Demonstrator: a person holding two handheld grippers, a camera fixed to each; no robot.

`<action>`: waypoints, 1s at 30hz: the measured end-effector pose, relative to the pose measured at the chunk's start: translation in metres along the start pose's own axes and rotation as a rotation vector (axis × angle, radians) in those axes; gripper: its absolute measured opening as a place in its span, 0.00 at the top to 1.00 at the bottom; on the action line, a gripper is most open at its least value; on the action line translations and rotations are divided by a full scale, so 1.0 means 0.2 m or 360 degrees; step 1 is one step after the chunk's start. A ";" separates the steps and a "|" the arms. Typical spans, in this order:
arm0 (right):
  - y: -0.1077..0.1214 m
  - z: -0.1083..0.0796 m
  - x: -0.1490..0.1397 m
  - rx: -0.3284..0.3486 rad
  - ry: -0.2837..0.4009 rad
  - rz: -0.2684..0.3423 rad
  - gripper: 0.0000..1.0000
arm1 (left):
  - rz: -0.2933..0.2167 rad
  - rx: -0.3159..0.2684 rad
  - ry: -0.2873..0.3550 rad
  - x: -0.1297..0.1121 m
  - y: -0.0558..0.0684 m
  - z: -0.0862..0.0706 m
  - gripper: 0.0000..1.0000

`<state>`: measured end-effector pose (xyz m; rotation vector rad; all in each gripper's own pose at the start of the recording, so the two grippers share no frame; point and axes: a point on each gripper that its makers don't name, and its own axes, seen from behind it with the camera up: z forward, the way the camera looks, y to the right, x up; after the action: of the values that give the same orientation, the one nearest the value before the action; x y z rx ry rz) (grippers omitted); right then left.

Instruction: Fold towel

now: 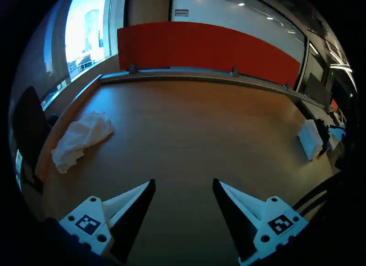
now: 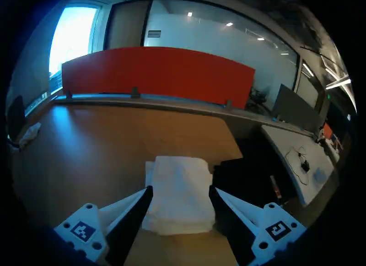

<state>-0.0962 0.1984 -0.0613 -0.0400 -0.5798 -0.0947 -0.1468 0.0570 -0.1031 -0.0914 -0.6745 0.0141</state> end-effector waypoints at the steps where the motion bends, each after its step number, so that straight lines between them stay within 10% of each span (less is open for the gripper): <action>1: 0.00 0.00 0.01 -0.0001 0.0012 0.0006 0.05 | -0.0003 0.0001 0.0005 0.01 0.00 0.00 0.08; 15: -0.09 -0.08 0.28 -0.0012 0.0342 0.0094 0.05 | -0.0048 0.0011 0.0178 0.20 -0.03 0.03 0.08; 30: -0.21 -0.16 0.51 0.0054 0.0580 0.0202 0.05 | -0.0097 0.0007 0.0602 0.56 -0.06 -0.04 0.08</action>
<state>0.0015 0.1468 -0.0324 -0.0257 -0.2138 0.0316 -0.0546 0.0499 -0.0383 -0.0666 -0.2993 -0.0593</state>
